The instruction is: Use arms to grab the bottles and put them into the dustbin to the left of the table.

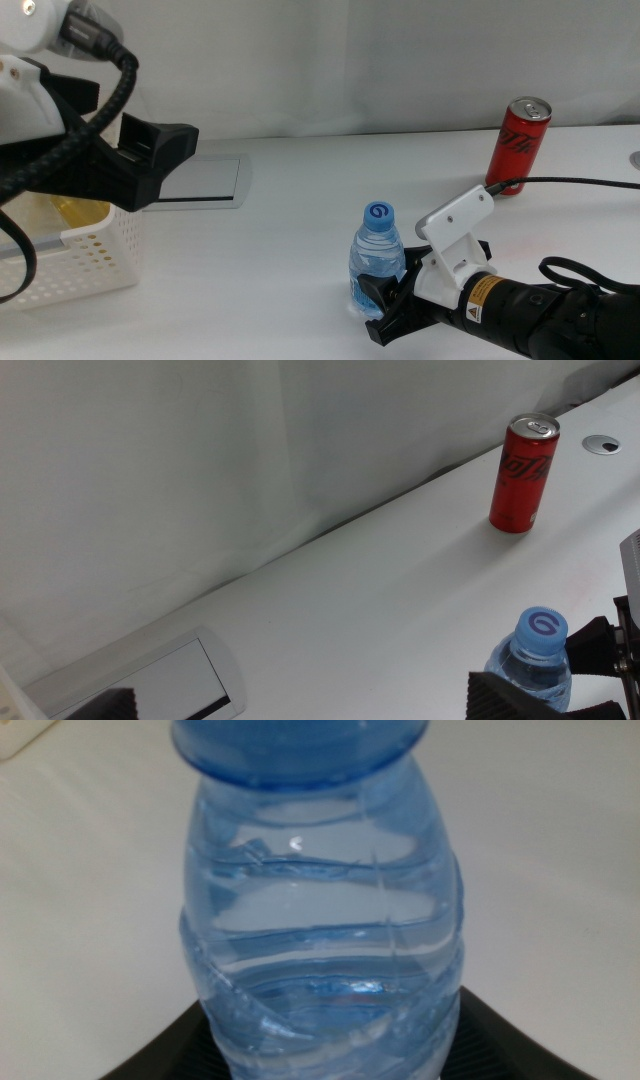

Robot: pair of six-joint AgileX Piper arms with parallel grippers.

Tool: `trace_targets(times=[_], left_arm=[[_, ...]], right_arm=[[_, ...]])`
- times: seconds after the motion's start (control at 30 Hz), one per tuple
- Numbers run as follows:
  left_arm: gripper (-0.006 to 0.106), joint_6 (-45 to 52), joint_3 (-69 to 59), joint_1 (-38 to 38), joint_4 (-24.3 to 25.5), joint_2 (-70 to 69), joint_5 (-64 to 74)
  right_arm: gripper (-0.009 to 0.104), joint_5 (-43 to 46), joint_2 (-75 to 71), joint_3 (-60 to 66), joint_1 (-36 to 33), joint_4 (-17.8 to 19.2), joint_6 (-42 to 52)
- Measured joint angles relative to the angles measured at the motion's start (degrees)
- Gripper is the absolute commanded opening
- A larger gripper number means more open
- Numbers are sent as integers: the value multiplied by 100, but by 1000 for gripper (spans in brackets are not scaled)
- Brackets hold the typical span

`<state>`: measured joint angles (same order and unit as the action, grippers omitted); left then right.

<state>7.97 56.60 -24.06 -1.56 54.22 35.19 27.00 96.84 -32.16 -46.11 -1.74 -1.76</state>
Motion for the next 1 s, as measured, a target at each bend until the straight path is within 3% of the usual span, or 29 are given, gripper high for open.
trace_targets(times=[0.03, 0.1, 0.13, 0.2, 0.23, 0.6, 0.9, 1.0], left_arm=[[85, 0, 0, 0, 0, 0, 0], [85, 0, 0, 0, 0, 0, 11], [85, 0, 0, 0, 0, 0, 11], [85, 0, 0, 0, 0, 0, 23], [85, 0, 0, 0, 0, 0, 23], [85, 0, 0, 0, 0, 0, 23], [85, 47, 0, 0, 0, 0, 23], [85, 47, 0, 0, 0, 0, 23]], right_arm=[[0, 14, 13, 0, 0, 0, 0], [57, 13, 13, 0, 0, 10, -18], [73, 13, 13, 0, 0, 10, -30], [99, 26, 13, 0, 0, 10, -93], [103, 38, 13, -9, 0, 10, -93], [103, -1020, -1117, -13, 0, 71, -103], [103, -3438, -3387, -22, 227, 71, 7], [103, -4817, -4460, -22, 997, 174, 7]])
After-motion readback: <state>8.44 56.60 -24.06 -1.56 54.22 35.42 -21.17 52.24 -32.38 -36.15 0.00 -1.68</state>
